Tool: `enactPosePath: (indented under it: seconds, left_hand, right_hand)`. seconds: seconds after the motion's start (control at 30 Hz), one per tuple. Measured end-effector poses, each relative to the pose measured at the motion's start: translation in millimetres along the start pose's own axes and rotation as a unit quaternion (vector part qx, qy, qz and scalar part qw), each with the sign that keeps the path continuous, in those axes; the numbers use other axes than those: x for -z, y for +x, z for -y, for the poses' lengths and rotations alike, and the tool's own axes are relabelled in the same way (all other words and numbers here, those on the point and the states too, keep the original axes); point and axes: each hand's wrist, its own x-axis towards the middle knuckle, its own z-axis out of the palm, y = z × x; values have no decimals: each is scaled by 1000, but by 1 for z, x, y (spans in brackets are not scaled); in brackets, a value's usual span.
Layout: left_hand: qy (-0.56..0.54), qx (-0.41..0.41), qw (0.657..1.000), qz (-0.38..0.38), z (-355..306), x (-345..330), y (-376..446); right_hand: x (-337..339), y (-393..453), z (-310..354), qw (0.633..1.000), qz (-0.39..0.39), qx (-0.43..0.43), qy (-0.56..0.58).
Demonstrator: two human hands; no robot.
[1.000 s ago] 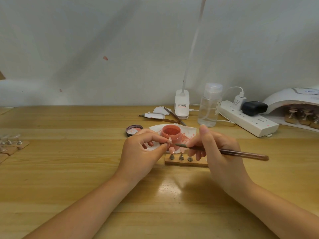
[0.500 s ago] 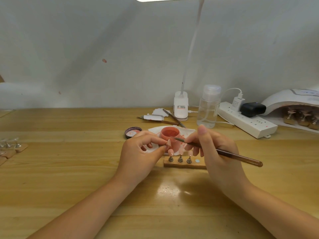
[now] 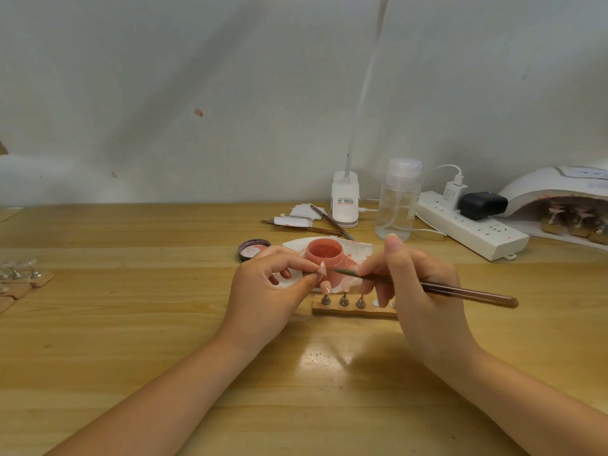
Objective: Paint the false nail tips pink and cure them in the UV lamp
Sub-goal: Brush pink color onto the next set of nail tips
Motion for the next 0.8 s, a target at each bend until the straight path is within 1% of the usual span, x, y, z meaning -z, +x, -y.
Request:
enactPosePath:
  seconds: [0.13, 0.27, 0.37, 0.5, 0.57, 0.67, 0.8]
  left_hand:
    - [3, -1, 1000, 2, 0, 0, 0]
    - [3, -6, 1000, 0, 0, 0, 1]
    - [1, -7, 1000, -3, 0, -1, 0]
    - [2, -13, 1000, -3, 0, 0, 0]
    - [0, -11, 1000, -2, 0, -1, 1]
    - [0, -11, 1000, -2, 0, -1, 0]
    - [-2, -10, 1000, 2, -1, 0, 0]
  right_hand:
    - [-1, -1, 0, 1000, 21, -17, -3]
    - [0, 0, -1, 1000, -1, -2, 8]
    - [0, 1, -1, 1000, 17, -3, -16]
    - [0, -1, -1, 1000, 2, -23, 16]
    - [0, -1, 0, 1000, -5, -11, 10]
    - [-1, 1, 0, 1000, 13, -2, -12]
    - [0, -2, 0, 1000, 10, -21, 13]
